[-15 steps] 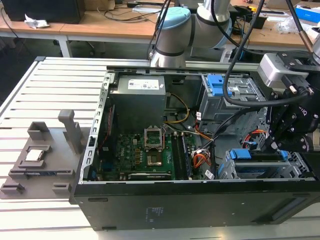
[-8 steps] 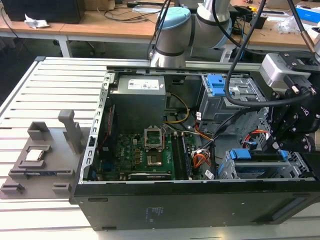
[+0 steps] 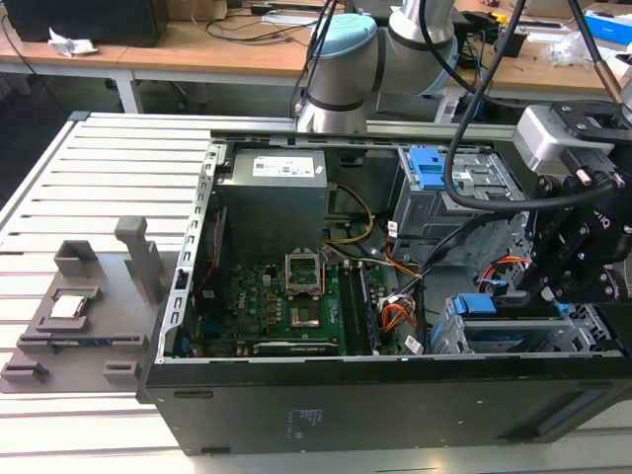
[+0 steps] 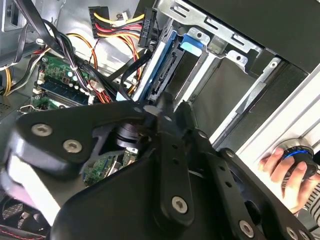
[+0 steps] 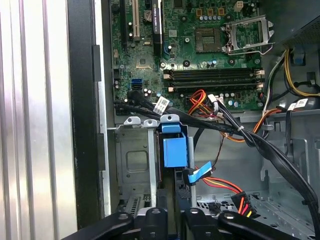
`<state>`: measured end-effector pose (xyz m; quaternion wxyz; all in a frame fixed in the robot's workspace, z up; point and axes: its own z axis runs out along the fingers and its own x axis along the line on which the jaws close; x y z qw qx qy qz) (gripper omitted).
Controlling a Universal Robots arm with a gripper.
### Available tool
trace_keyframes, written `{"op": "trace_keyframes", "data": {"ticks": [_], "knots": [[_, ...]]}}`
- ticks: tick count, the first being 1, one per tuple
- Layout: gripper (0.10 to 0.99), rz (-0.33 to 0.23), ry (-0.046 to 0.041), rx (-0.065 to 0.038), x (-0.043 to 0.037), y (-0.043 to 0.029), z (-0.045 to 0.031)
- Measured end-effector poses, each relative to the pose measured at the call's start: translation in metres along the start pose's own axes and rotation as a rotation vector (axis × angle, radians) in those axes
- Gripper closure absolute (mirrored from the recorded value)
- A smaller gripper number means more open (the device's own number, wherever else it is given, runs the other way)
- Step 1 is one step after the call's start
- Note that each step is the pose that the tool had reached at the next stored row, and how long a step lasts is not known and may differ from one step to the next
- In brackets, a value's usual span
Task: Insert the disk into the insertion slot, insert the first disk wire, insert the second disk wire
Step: 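Insert the first disk wire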
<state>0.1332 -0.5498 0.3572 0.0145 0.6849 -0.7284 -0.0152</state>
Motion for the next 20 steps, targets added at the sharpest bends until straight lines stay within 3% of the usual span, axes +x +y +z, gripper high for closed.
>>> {"op": "trace_keyframes", "data": {"ticks": [2,3,4,8,12,14,15,18,20], "knots": [[0.729,0.0,0.0,0.0,0.0,0.0,0.0],[0.729,0.0,0.0,0.0,0.0,0.0,0.0],[0.667,0.0,0.0,0.0,0.0,-0.0001,0.0],[0.667,-0.028,0.0012,0.0,-0.0017,-0.0001,0.0],[0.667,-0.116,0.0049,0.0,-0.0024,-0.0003,0.0003],[0.667,-0.226,0.0095,0.0,-0.0024,-0.0004,0.0005],[0.667,-0.25,0.0106,0.0,-0.0024,-0.0005,0.0005],[0.667,-0.251,0.0115,0.0,-0.003,-0.0006,0.0006],[0.667,-0.253,0.0156,0.0,-0.0084,-0.0022,0.0004]]}}
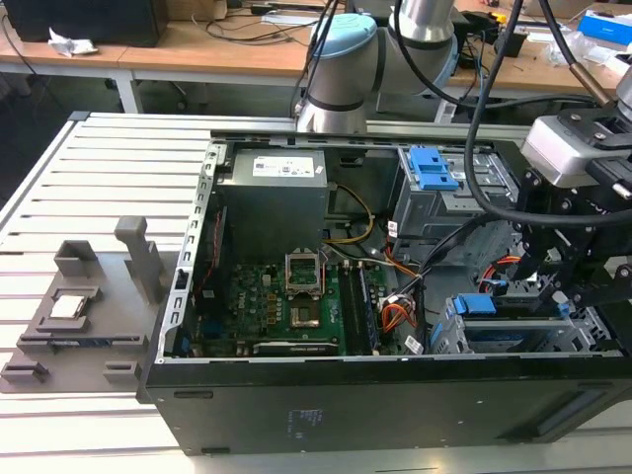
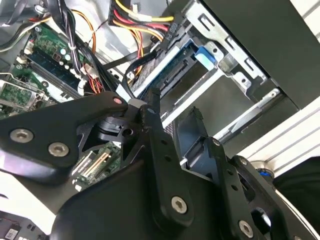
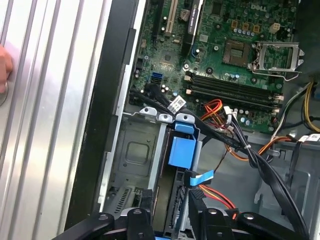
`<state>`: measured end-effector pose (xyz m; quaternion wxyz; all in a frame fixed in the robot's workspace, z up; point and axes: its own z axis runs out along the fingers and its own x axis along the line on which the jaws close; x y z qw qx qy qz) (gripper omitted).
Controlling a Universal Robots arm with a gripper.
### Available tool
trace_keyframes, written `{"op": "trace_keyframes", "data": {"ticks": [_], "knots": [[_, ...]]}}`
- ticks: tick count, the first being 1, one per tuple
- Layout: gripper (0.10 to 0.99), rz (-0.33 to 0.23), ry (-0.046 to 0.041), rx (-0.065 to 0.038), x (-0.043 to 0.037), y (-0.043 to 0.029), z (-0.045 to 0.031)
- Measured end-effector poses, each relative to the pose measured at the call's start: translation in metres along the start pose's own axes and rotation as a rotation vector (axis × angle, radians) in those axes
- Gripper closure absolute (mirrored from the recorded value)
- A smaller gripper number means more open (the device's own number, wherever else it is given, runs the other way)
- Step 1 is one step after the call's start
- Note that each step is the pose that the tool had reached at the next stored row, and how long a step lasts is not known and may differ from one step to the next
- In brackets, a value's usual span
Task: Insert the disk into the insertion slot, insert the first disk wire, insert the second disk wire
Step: 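Insert the first disk wire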
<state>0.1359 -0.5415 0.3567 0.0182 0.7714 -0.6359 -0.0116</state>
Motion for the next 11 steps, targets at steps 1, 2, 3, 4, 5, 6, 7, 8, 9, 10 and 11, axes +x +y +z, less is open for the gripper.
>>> {"op": "trace_keyframes", "data": {"ticks": [1,2,3,4,5,6,7,8,9,10,11], "knots": [[0.667,-0.001,0.0021,0.0,-0.0023,-0.0017,0.0],[0.667,-0.001,0.0073,-0.001,-0.0073,-0.0042,-0.0001],[0.667,-0.001,0.0099,-0.002,-0.0099,-0.0054,-0.0002],[0.667,0.0,0.0124,-0.002,-0.0125,-0.0065,-0.0003],[0.667,0.0,0.0145,-0.003,-0.0157,-0.0079,-0.0004],[0.667,0.0,0.0155,-0.003,-0.0183,-0.0092,-0.0004],[0.667,-0.001,0.017,-0.003,-0.0217,-0.0116,-0.0006],[0.667,-0.001,0.0182,-0.004,-0.0241,-0.0136,-0.0007],[0.667,-0.001,0.0188,-0.004,-0.0256,-0.0151,-0.0007],[0.667,-0.001,0.0195,-0.004,-0.0279,-0.0187,-0.0008],[0.667,-0.002,0.0197,-0.004,-0.0289,-0.0205,-0.0009]]}}
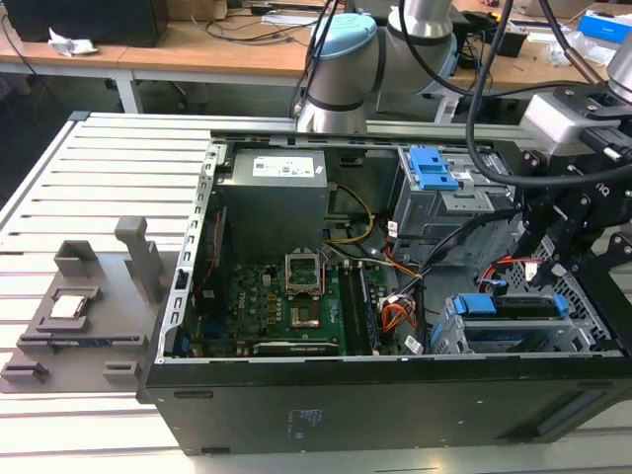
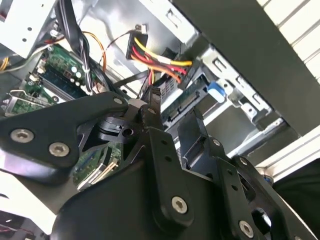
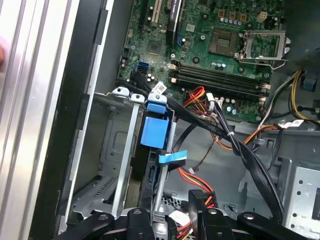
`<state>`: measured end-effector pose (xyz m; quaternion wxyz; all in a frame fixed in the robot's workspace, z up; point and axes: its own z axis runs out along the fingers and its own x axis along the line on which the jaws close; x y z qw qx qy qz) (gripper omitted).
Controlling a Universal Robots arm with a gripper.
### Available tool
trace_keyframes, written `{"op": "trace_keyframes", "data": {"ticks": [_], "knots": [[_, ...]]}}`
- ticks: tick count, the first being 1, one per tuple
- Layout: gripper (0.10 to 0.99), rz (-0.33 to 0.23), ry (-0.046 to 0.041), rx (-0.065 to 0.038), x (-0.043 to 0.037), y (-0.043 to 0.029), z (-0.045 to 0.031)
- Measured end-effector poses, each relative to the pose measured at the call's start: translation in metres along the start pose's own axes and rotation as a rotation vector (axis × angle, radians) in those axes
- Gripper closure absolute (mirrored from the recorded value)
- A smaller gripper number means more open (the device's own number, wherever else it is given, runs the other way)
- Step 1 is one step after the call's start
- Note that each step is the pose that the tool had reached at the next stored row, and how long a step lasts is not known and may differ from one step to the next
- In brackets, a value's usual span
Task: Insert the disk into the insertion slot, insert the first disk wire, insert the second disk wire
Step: 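Insert the first disk wire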
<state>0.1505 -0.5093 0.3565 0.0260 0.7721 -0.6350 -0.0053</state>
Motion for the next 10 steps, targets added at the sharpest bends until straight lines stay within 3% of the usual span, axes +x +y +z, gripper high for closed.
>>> {"op": "trace_keyframes", "data": {"ticks": [6,10], "knots": [[0.667,-0.004,0.0001,-0.002,-0.0053,-0.0144,-0.0002],[0.667,-0.005,0.0023,-0.003,-0.0056,-0.02,0.0005]]}}
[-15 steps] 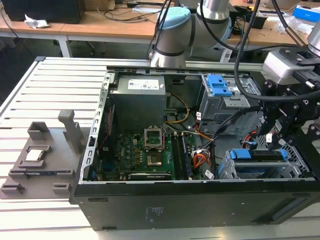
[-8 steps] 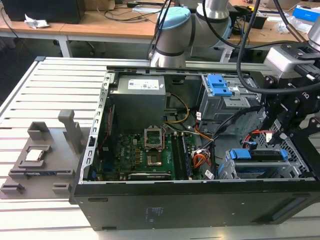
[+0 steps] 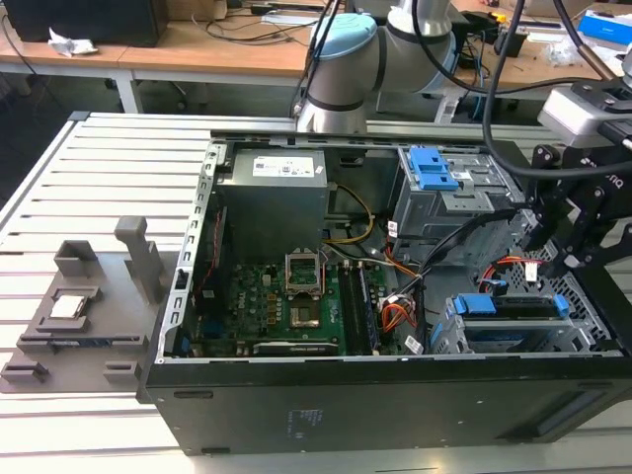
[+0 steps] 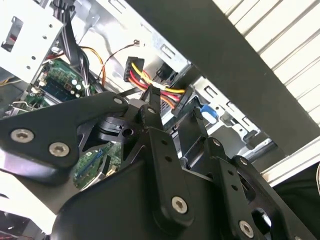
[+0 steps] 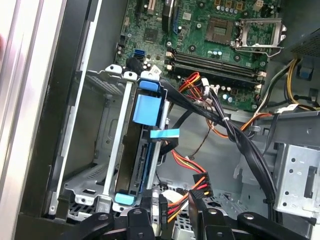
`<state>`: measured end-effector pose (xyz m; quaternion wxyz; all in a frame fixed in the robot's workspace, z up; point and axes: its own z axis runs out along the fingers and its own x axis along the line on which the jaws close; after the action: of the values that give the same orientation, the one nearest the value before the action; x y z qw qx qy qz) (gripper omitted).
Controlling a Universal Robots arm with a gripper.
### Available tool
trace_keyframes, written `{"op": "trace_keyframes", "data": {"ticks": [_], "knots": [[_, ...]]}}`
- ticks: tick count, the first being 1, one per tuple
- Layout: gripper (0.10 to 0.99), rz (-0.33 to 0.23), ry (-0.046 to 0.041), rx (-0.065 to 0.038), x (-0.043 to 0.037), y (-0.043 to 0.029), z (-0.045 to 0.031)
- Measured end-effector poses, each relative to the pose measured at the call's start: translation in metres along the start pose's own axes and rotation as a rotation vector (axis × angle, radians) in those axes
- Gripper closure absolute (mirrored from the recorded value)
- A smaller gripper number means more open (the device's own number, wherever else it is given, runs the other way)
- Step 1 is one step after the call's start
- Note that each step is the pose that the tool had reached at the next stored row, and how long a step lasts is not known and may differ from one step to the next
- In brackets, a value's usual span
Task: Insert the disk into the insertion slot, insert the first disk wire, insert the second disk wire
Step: 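Insert the first disk wire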
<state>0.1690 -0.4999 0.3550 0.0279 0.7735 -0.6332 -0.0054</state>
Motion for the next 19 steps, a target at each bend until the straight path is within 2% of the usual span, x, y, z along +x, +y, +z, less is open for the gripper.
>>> {"op": "trace_keyframes", "data": {"ticks": [3,7,14,15,19], "knots": [[0.667,0.0,0.004,-0.001,0.0006,-0.0034,0.0014],[0.667,0.022,0.0215,-0.005,0.0013,-0.0072,0.0032],[0.667,0.022,0.022,-0.005,0.0014,-0.0075,0.0033],[0.682,0.022,0.022,-0.005,0.0014,-0.0076,0.0033],[0.918,0.022,0.0223,-0.005,0.0015,-0.0076,0.0032]]}}
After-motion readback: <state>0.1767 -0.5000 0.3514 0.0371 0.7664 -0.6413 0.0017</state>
